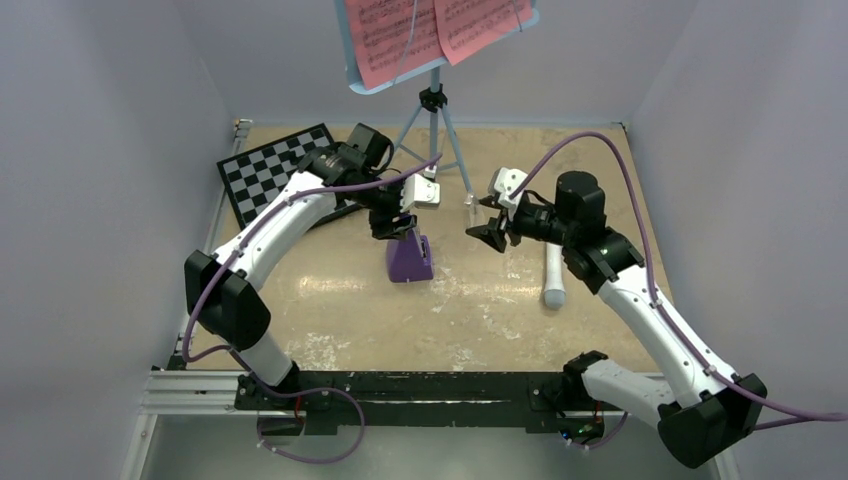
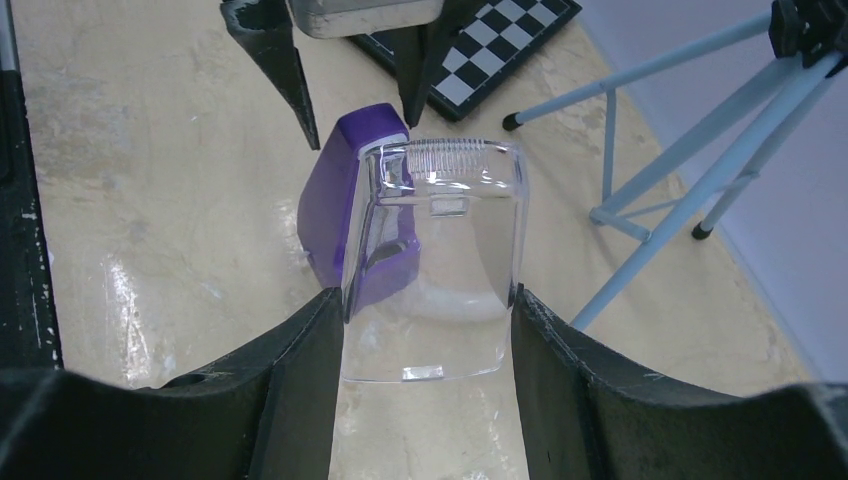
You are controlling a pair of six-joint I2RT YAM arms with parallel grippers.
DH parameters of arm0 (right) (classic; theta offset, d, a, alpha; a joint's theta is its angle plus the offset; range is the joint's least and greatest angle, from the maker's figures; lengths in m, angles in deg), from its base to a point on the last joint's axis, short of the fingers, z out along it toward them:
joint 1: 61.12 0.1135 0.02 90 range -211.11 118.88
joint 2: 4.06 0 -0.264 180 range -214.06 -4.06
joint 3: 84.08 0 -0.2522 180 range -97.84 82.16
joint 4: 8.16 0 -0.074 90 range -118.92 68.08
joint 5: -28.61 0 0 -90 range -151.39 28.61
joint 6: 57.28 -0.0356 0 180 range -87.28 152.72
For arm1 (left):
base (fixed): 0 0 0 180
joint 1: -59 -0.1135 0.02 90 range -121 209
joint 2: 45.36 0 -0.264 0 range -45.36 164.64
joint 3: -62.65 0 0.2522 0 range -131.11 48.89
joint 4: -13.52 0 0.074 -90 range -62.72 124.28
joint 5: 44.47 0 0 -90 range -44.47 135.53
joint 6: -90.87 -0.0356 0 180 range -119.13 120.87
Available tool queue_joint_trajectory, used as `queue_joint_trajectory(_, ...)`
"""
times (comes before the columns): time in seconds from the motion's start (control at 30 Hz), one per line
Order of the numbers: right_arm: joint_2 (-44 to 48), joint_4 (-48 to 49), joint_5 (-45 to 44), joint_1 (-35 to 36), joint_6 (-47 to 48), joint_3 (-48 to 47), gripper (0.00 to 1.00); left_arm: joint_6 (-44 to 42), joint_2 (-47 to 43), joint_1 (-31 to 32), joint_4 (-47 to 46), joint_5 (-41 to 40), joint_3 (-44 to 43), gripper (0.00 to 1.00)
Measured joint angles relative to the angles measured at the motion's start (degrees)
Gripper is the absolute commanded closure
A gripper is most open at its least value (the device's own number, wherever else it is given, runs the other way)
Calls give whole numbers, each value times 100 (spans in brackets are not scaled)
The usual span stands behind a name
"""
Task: Pack up the instrument practice props
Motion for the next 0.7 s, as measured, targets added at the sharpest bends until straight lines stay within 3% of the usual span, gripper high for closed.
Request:
queue_joint_trajectory(0.47, 149, -426, -164, -122, -435, -101, 100, 79, 151, -22, -413, 210, 216, 59)
queue_joint_trajectory(0.7, -15, -1036, -149, -127, -398, -575, 100, 61, 92, -35, -494, 269, 310, 94)
